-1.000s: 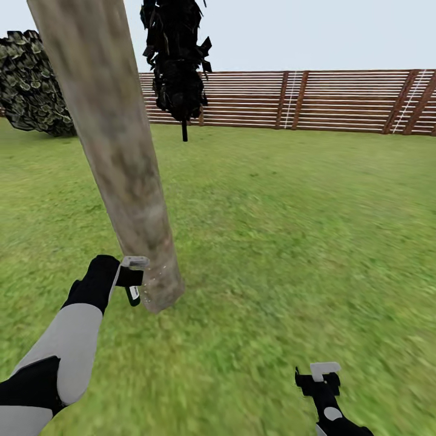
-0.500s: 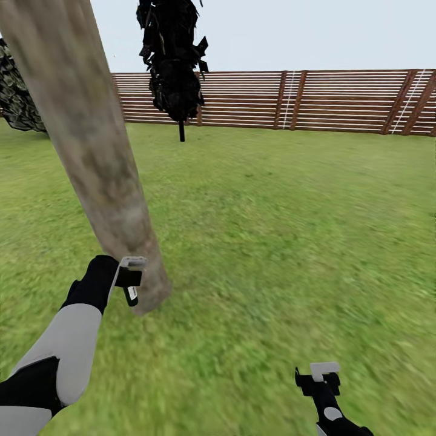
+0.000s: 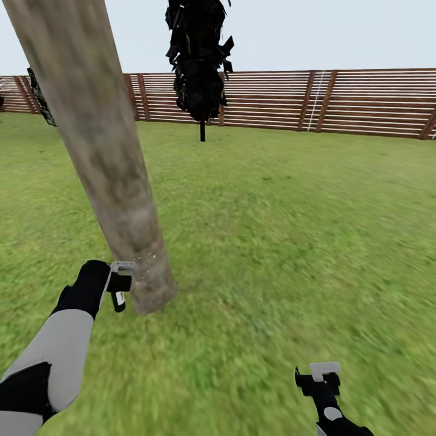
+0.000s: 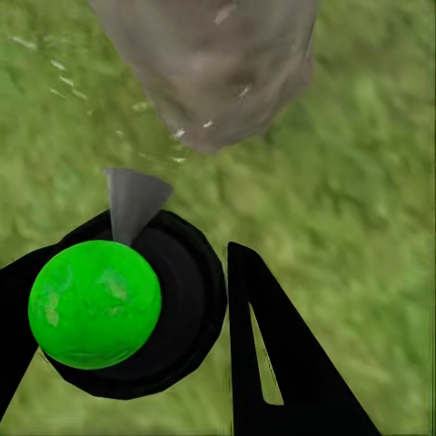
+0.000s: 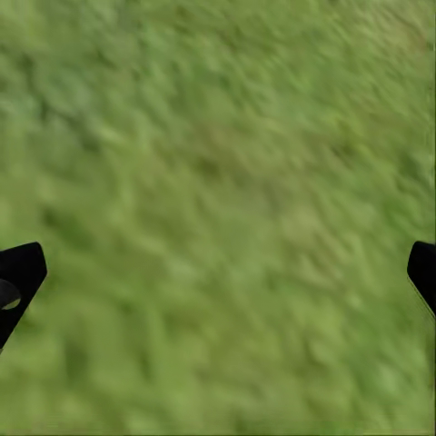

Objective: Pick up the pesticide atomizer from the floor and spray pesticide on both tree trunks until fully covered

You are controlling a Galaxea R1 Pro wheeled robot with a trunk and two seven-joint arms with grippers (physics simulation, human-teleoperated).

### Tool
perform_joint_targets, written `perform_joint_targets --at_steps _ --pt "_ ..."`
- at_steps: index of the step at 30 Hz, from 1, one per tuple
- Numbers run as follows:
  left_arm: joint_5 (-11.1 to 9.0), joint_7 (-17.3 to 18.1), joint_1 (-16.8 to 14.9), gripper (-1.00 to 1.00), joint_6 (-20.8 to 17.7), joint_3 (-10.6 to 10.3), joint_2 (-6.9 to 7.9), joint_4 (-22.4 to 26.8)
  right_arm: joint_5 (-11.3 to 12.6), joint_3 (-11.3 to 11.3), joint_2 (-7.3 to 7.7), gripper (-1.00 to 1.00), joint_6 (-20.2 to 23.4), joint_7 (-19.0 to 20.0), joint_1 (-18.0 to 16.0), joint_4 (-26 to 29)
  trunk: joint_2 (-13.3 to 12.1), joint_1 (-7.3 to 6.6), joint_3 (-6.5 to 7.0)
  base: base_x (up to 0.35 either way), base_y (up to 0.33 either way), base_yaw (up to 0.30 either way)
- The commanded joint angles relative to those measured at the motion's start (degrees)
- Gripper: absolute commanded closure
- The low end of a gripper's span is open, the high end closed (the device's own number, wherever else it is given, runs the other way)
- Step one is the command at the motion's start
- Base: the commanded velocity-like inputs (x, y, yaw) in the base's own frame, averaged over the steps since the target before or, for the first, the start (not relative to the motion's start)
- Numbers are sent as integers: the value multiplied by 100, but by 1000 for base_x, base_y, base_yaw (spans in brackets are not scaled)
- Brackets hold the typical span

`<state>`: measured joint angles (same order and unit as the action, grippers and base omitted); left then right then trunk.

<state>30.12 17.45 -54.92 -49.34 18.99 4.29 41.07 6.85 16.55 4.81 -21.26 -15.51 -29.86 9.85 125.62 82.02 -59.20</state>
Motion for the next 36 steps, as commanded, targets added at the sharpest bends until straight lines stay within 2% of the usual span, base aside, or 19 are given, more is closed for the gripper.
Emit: perform_joint_targets --at_steps 1,5,10,12,14,15,17,19,20,21,22,23,25,30,34,36 --pt "65 51 73 100 2 25 -1 -8 58 50 2 -100 -20 -13 -3 -1 2 2 -5 283 -155 15" --pt "56 48 565 100 51 45 59 31 54 50 11 -100 -32 -13 -3 -1 2 2 -5 205 -198 2" --pt "55 -17 684 100 84 48 35 -7 61 50 7 -100 -27 -10 -3 -1 2 2 -5 17 -269 0" --pt "44 -212 827 100 471 55 28 -33 62 50 3 -100 -27 -11 -3 -1 2 2 -5 1 -274 0" --pt "35 -347 862 100 654 60 7 -120 62 50 3 -100 -27 -9 -3 -1 2 2 -5 0 -274 14" --pt "-34 -467 880 100 773 107 -5 -388 55 54 2 -100 -27 -3 -3 -1 2 2 -5 61 -274 173" --pt "-281 -502 887 100 991 362 11 -755 54 57 -2 -100 -27 4 -3 -1 2 2 -5 82 -274 236" --pt "-389 -527 900 100 1409 520 51 -1087 53 58 0 -100 -27 111 -3 -3 2 2 -5 106 -273 263" --pt "-433 -705 909 100 1833 600 82 -1444 53 54 5 -100 -26 541 -1 -7 2 2 -5 140 -268 273" --pt "-543 -1355 916 100 2188 675 66 -1652 61 49 10 -100 -26 1210 5 -5 2 2 -6 150 -267 157" --pt "-713 -1524 920 100 2478 704 52 -1759 67 38 16 -100 -27 1309 6 -2 2 2 -6 153 -265 51" --pt "-784 -1601 921 100 2738 712 48 -1901 67 37 14 -100 -27 1338 5 -2 2 2 -6 163 -257 21" --pt "-816 -1714 922 100 2943 709 41 -2024 66 38 12 -100 -27 1352 6 -1 2 2 -6 171 -250 9" --pt "-825 -1942 922 100 3007 707 34 -2071 62 32 18 -100 -27 1357 6 -1 2 2 -6 184 -239 1" --pt "-823 -2111 922 100 2977 717 84 -2073 62 32 19 -100 -27 1350 6 -1 2 2 -6 176 -177 0" --pt "-819 -2152 922 100 2955 703 56 -2081 62 32 26 -100 -30 1349 6 -1 2 2 -6 42 -35 25"
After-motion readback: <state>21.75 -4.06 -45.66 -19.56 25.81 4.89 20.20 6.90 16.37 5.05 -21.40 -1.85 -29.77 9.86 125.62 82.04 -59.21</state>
